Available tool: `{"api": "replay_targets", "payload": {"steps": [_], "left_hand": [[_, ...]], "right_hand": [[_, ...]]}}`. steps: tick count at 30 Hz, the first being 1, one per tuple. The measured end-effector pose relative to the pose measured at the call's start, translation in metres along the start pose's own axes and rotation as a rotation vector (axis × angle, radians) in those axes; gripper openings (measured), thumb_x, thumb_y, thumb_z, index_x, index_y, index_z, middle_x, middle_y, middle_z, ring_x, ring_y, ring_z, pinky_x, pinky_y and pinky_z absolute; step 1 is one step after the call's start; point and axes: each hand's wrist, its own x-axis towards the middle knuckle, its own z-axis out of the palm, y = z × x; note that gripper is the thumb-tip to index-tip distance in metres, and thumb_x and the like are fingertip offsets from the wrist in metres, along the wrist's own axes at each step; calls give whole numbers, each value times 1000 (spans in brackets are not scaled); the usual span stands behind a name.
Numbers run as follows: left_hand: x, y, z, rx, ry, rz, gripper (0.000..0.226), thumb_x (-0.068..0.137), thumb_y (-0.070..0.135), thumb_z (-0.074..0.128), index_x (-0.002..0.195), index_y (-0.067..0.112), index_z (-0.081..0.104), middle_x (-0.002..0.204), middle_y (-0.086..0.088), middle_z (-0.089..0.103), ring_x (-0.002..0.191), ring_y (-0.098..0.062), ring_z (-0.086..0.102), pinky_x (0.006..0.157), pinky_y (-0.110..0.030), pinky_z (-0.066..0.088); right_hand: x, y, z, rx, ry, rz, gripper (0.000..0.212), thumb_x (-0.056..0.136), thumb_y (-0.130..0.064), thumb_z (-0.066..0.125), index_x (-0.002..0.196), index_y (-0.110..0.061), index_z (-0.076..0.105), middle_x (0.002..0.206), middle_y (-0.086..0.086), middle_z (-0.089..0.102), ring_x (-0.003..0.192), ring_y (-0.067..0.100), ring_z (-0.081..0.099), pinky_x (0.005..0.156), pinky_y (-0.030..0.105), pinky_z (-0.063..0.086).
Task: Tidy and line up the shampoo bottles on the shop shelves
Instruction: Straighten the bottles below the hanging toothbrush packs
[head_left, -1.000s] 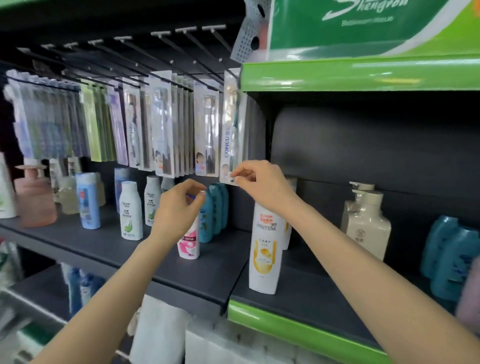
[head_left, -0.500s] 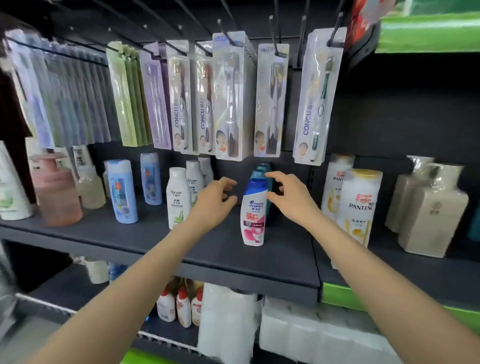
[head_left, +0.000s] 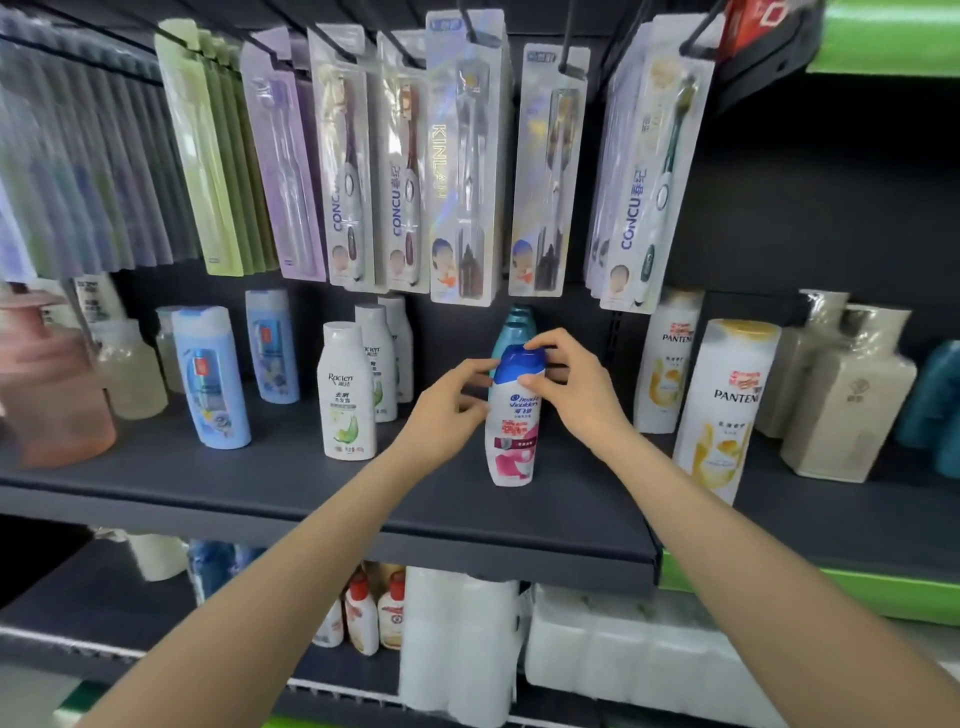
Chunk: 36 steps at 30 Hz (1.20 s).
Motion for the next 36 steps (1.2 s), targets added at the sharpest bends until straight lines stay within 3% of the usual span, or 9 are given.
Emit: {"api": "replay_targets", "payload": {"steps": [5, 9, 13, 18, 20, 24, 26, 31, 36], "left_hand": [[-7, -7, 0, -57, -22, -3, 56, 83, 6, 64, 126, 38, 45, 104, -2, 59, 98, -16, 62, 89, -27, 50], [-16, -17, -2, -23, -125, -36, 58, 81, 15, 70, 129, 35, 44, 113, 1, 61, 104, -10, 61, 93, -34, 50], [-34, -15, -4, -34, -102, -46, 40, 76, 24, 75, 113, 23, 58, 103, 4, 69, 93, -8, 66, 88, -33, 54], [-47, -3, -16, 345, 106, 115, 38, 77, 24, 73, 114, 25, 60, 100, 6, 64, 91, -13, 60, 78, -34, 52], [-53, 1, -17, 560, 213, 258, 40, 78, 24, 73, 116, 26, 61, 96, 2, 58, 89, -18, 55, 67, -37, 51], [-57, 7, -17, 841, 325, 510, 45, 70, 16, 80, 112, 18, 65, 87, -5, 59, 75, -27, 57, 45, -29, 42], [-57, 7, -20, 855, 311, 525, 47, 70, 15, 80, 114, 17, 64, 92, -5, 61, 77, -27, 58, 48, -31, 45], [-66, -1, -33, 743, 123, 416, 60, 77, 17, 74, 132, 25, 52, 120, -5, 55, 99, -23, 59, 71, -30, 51], [-82, -1, -38, 736, 91, 417, 66, 75, 27, 76, 134, 32, 46, 120, 1, 54, 98, -14, 56, 67, -30, 53]], "right_hand": [[-5, 1, 7, 54, 35, -39, 25, 82, -6, 68, 102, -15, 59, 105, -1, 61, 92, 9, 58, 67, 8, 47], [-15, 1, 1, 230, 70, 10, 24, 81, -5, 69, 96, -21, 59, 102, -4, 62, 95, 16, 63, 74, 29, 57], [-27, -6, -9, 603, 86, 126, 20, 85, 1, 62, 94, -15, 57, 101, 7, 64, 93, 16, 66, 78, 36, 58], [-35, -6, -15, 689, 67, 216, 17, 87, -7, 63, 104, -10, 60, 107, 11, 67, 104, 24, 64, 82, 38, 57], [-37, -4, -13, 724, 91, 262, 20, 87, -13, 64, 106, -7, 60, 100, 9, 67, 102, 25, 66, 82, 36, 58], [-42, -1, -7, 889, 141, 324, 18, 87, -5, 62, 105, -5, 59, 98, 8, 66, 103, 26, 64, 81, 36, 58], [-45, -1, -8, 976, 130, 304, 16, 87, -1, 59, 101, -7, 61, 102, 10, 66, 104, 26, 64, 79, 34, 58], [-48, 3, -13, 1039, 75, 212, 19, 88, 4, 54, 99, -10, 61, 111, 7, 65, 109, 23, 61, 81, 32, 57], [-52, 5, -16, 1021, -14, 164, 23, 89, 7, 51, 102, -9, 61, 116, 3, 65, 107, 17, 63, 83, 30, 55]]}}
